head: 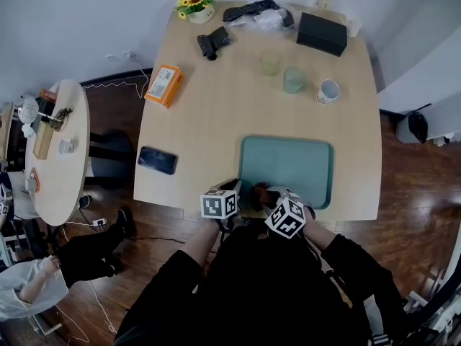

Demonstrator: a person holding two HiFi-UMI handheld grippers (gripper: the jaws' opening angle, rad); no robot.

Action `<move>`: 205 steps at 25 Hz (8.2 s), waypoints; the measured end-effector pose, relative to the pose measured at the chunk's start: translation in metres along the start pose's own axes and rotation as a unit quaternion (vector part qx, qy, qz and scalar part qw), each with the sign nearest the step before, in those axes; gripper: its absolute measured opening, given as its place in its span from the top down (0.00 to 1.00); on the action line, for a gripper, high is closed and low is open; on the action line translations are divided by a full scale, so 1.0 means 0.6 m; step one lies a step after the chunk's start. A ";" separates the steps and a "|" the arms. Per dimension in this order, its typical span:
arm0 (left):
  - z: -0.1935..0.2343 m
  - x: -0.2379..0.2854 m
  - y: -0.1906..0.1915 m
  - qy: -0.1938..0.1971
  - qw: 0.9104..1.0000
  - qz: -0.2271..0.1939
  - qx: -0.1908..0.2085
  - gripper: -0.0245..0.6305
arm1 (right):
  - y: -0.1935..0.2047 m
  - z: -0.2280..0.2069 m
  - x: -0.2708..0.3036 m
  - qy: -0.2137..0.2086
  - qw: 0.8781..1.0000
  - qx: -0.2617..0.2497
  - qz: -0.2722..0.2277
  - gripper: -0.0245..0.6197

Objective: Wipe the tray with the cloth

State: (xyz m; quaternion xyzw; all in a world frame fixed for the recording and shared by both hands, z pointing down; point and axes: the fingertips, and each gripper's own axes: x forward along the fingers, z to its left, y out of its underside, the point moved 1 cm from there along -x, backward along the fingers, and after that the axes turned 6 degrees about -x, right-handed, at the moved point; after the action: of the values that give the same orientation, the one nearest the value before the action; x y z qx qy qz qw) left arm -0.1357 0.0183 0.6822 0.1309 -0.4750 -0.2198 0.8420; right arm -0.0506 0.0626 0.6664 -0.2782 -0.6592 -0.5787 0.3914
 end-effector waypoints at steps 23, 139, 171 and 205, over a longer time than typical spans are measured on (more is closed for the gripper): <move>-0.002 0.002 0.000 -0.002 1.000 -0.002 0.005 0.96 | -0.019 -0.296 0.000 0.055 0.996 -0.047 0.051 0.78; -0.251 -0.325 -0.194 0.026 0.935 -0.303 0.180 0.94 | 0.122 -0.181 -0.617 0.412 0.818 0.271 -0.296 0.77; -0.228 -0.320 -0.192 -0.007 0.943 -0.291 0.163 0.95 | 0.408 -0.307 -0.328 0.363 0.854 0.363 -0.086 0.77; -0.272 -0.291 -0.189 0.044 0.941 -0.280 0.187 0.95 | 0.096 -0.184 -0.682 0.455 0.790 0.263 -0.315 0.63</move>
State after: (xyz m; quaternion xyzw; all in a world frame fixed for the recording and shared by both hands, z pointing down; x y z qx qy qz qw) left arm -0.1025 0.0082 0.4197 0.4230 -0.4146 -0.3477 0.7268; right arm 0.2384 -0.0002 0.3572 0.3540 -0.5832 -0.5338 0.4997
